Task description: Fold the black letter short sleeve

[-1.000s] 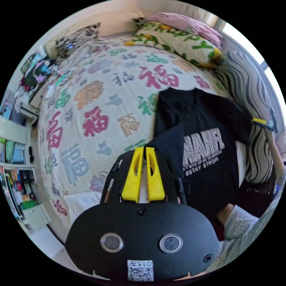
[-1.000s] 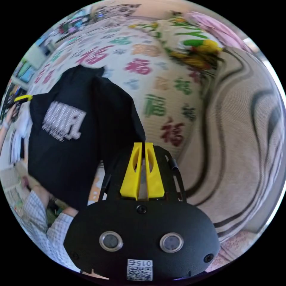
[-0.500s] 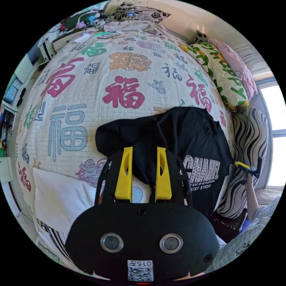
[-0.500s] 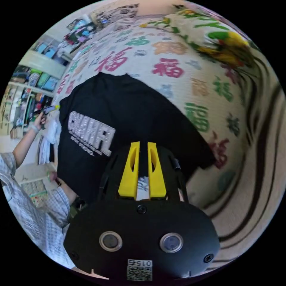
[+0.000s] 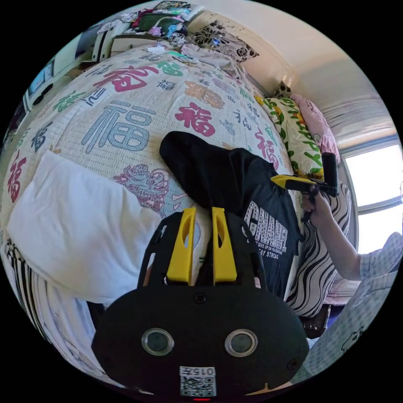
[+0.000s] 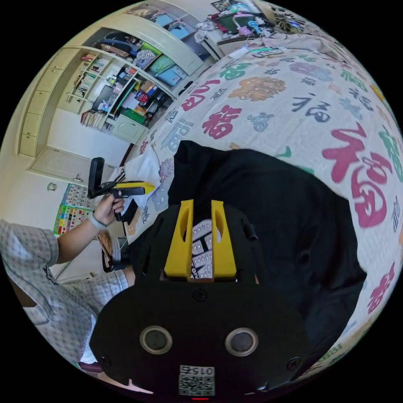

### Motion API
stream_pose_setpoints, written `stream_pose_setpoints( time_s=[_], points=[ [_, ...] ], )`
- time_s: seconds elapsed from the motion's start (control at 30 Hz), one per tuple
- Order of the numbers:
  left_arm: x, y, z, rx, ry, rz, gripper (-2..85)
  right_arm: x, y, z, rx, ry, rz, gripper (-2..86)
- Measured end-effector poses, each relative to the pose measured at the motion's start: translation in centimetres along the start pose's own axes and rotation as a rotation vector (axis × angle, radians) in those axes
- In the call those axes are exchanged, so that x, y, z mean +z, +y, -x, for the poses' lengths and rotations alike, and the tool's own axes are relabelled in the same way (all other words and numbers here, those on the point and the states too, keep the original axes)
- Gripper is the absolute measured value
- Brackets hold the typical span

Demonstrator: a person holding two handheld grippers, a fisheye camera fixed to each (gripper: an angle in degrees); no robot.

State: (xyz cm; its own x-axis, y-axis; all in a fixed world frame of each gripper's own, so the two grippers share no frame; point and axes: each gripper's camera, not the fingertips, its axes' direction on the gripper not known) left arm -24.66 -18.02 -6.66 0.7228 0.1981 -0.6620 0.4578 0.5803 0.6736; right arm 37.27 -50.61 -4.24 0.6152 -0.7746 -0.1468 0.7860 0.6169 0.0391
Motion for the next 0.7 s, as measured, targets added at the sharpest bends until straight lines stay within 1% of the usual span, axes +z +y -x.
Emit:
stream_pose_setpoints(
  time_s=[0.07,0.1,0.17,0.23,0.3,0.33,0.4,0.47,0.5,0.63,0.67,0.7],
  points=[
    [0.8,-1.5,0.6,0.009,0.038,-0.027,10.3,1.1,-2.6,0.3,-0.008,-0.001,0.002,7.5],
    [1.6,-2.4,0.9,0.014,0.007,-0.024,10.2,1.7,-4.0,0.6,-0.013,0.002,0.001,7.5],
    [2.7,-3.1,1.8,-0.001,-0.069,0.022,6.8,2.6,-5.8,1.1,-0.018,0.010,0.007,7.5],
    [2.4,-2.6,3.2,-0.010,-0.049,0.044,2.6,3.5,-7.3,1.5,-0.026,0.013,0.018,7.4],
    [-0.5,-0.2,5.7,-0.036,0.054,-0.022,1.0,4.8,-9.4,2.0,-0.041,0.029,0.038,7.4],
    [-1.4,0.7,6.5,-0.060,0.069,-0.047,0.7,5.2,-9.9,2.1,-0.047,0.033,0.044,7.4],
    [-5.0,4.8,9.9,-0.177,0.075,-0.150,0.0,7.2,-12.2,2.4,-0.071,0.046,0.080,7.8],
    [-6.4,7.4,12.2,-0.239,0.089,-0.169,-0.2,9.2,-14.2,2.8,-0.088,0.065,0.128,9.1],
    [-6.4,8.5,13.4,-0.269,0.139,-0.162,-0.2,10.8,-15.6,3.1,-0.099,0.074,0.167,10.1],
    [-5.9,10.8,15.6,-0.333,0.181,-0.159,-0.2,15.6,-19.1,4.5,-0.152,0.145,0.268,11.7],
    [-6.0,11.3,16.1,-0.345,0.192,-0.175,-0.1,17.1,-20.1,4.9,-0.173,0.137,0.310,11.8],
    [-6.1,11.8,16.5,-0.358,0.197,-0.188,-0.1,18.8,-20.9,5.6,-0.208,0.082,0.375,11.3]
  ],
)
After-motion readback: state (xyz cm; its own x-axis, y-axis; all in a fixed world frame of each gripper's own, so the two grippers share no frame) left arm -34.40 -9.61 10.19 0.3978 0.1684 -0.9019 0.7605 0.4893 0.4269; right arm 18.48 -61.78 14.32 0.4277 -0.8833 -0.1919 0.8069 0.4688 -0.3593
